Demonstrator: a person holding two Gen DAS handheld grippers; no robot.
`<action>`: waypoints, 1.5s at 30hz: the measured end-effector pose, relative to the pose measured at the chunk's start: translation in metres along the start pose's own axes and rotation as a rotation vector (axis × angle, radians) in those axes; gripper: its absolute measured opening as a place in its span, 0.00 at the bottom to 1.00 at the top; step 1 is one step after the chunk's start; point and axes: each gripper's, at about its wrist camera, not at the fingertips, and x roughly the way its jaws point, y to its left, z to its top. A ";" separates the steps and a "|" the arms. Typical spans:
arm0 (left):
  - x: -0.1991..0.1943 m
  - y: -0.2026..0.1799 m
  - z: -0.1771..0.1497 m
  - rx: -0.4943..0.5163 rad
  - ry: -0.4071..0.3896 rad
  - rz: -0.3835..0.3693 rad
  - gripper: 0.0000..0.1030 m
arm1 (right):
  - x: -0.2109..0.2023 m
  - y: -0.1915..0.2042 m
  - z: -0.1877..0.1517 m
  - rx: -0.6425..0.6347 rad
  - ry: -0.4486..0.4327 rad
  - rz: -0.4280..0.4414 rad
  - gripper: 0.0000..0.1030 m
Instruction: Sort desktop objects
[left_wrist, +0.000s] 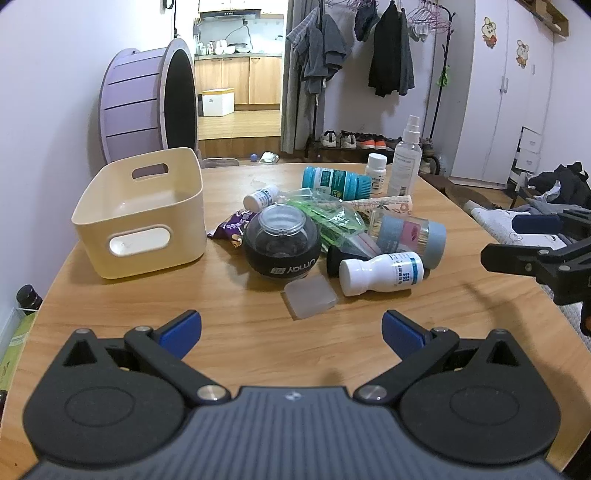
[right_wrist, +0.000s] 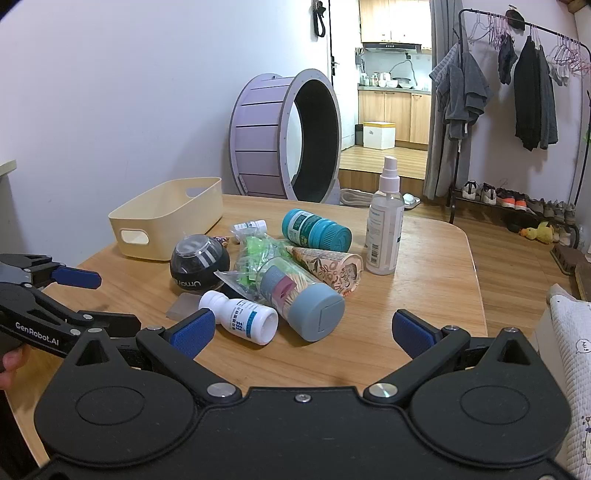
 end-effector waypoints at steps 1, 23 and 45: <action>0.000 0.000 0.000 0.001 0.000 0.000 1.00 | 0.000 0.000 0.000 -0.001 0.000 -0.001 1.00; 0.000 -0.003 -0.001 0.007 -0.005 0.008 1.00 | 0.001 0.005 0.000 -0.019 0.002 -0.008 1.00; 0.000 -0.003 0.000 0.021 -0.004 0.015 1.00 | 0.002 0.007 0.000 -0.027 0.009 -0.014 1.00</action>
